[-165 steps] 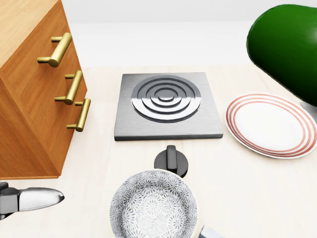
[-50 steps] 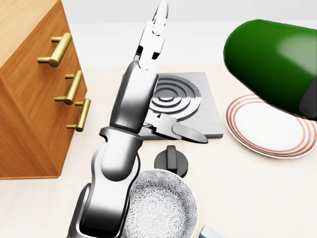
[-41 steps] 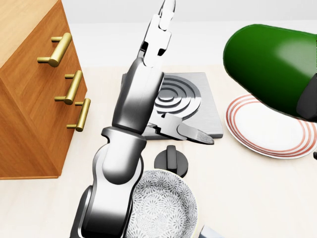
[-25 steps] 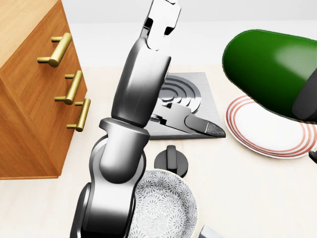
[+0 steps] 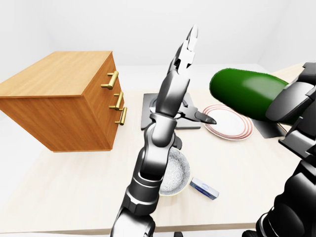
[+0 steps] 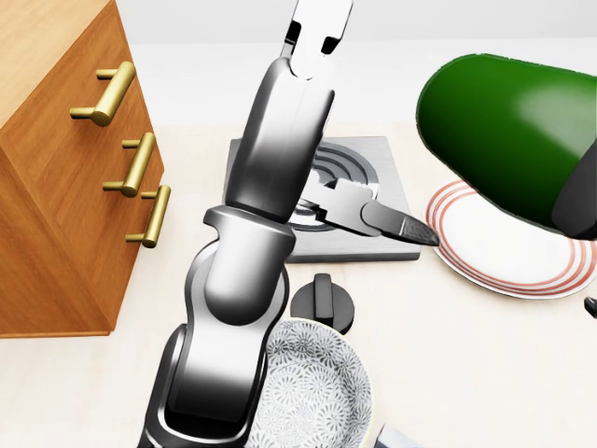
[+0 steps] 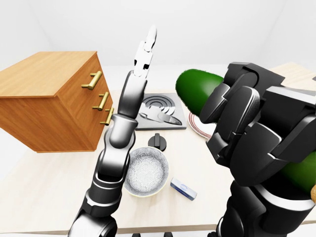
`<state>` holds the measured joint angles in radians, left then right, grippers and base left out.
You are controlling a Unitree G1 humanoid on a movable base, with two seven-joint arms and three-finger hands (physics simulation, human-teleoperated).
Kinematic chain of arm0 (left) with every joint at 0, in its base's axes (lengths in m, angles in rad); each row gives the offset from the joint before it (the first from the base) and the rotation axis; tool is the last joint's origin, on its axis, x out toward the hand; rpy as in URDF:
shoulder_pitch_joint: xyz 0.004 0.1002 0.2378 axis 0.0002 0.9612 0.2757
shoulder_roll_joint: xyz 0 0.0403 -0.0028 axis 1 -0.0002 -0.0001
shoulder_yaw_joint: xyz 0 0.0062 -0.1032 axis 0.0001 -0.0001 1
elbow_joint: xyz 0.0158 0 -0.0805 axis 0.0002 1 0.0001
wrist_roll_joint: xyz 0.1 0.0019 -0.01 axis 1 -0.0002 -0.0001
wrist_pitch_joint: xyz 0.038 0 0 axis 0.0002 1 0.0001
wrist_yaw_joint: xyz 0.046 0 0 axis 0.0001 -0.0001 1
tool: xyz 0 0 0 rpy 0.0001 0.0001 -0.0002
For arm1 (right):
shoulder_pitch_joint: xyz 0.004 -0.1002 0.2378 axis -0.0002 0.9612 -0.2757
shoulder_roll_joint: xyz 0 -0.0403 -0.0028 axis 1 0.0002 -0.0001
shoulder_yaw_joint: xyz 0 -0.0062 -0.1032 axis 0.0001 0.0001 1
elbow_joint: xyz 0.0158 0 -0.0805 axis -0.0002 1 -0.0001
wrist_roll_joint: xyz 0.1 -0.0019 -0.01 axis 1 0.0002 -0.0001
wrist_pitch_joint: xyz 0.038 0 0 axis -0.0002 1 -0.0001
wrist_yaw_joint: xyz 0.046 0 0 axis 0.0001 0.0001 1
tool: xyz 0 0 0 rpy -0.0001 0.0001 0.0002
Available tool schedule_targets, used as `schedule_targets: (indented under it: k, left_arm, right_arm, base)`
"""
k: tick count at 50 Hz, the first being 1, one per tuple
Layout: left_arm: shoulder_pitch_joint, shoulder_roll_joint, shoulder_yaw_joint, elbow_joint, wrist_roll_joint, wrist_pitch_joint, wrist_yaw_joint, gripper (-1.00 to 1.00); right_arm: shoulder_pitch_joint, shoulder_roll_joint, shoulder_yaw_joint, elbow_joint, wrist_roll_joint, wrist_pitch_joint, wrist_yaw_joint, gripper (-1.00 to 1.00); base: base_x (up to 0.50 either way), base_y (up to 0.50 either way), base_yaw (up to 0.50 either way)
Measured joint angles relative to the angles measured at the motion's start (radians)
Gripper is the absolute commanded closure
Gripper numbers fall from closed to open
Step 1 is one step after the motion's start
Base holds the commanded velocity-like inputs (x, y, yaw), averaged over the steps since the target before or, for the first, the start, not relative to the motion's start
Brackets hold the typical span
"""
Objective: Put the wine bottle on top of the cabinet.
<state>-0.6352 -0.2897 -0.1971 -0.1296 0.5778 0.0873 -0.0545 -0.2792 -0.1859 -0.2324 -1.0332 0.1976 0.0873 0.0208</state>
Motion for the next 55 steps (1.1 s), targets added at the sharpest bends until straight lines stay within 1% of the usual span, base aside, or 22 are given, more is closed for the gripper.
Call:
schedule_targets:
  k: [11, 23, 37, 55]
  left_arm:
    - [-0.011, -0.017, -0.013, -0.028, 0.009, 0.000, -0.008, -1.00]
    - [0.013, -0.039, -0.034, -0.081, 0.013, 0.000, -0.039, -1.00]
    - [0.018, -0.044, -0.034, -0.045, -0.001, 0.000, -0.038, -1.00]
    - [-0.024, -0.038, -0.015, 0.028, -0.014, 0.000, -0.013, -1.00]
  right_arm:
    - [0.014, 0.007, 0.003, -0.004, -0.003, 0.000, 0.007, 1.00]
    - [0.019, 0.012, 0.005, -0.001, -0.003, 0.000, 0.008, 1.00]
    - [0.018, 0.013, 0.002, -0.013, 0.004, 0.000, 0.003, 1.00]
    - [0.029, 0.015, 0.005, -0.014, 0.011, 0.000, 0.003, 1.00]
  base:
    - [0.00, 0.00, 0.00]
    - [0.00, 0.00, 0.00]
    - [0.00, 0.00, 0.00]
    - [0.00, 0.00, 0.00]
